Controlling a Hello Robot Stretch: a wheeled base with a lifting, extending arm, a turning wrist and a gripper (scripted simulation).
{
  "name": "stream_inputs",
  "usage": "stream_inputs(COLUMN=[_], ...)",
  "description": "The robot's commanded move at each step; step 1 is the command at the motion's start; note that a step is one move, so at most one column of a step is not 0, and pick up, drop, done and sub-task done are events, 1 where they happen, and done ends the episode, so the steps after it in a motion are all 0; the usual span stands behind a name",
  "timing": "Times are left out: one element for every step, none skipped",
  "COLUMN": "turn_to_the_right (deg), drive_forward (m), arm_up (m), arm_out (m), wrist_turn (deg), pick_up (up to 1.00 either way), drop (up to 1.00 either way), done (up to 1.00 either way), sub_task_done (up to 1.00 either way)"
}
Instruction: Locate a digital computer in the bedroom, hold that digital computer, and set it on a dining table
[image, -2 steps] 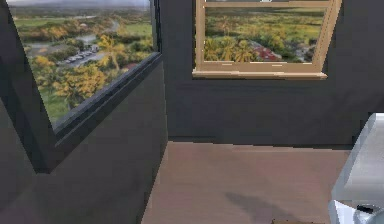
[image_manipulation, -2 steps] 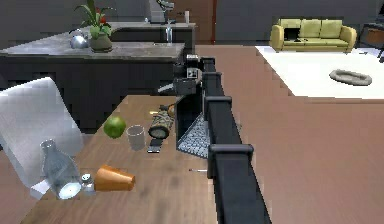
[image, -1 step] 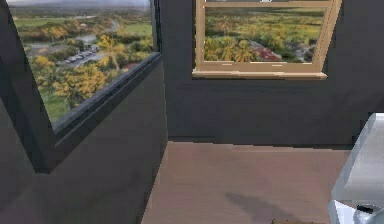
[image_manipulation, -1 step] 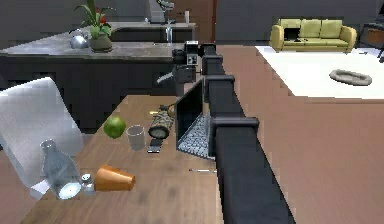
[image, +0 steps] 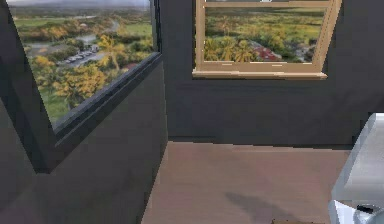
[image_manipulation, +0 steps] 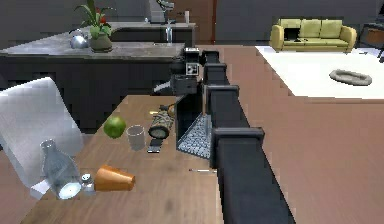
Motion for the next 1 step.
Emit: stream_inputs(turn_to_the_right=[0.0], drive_forward=[0.00], arm_up=[0.00], arm_out=[0.00], wrist_turn=[0.0], pick_up=[0.00], drop=[0.00], done=[1.00], sub_task_done=[0.00])
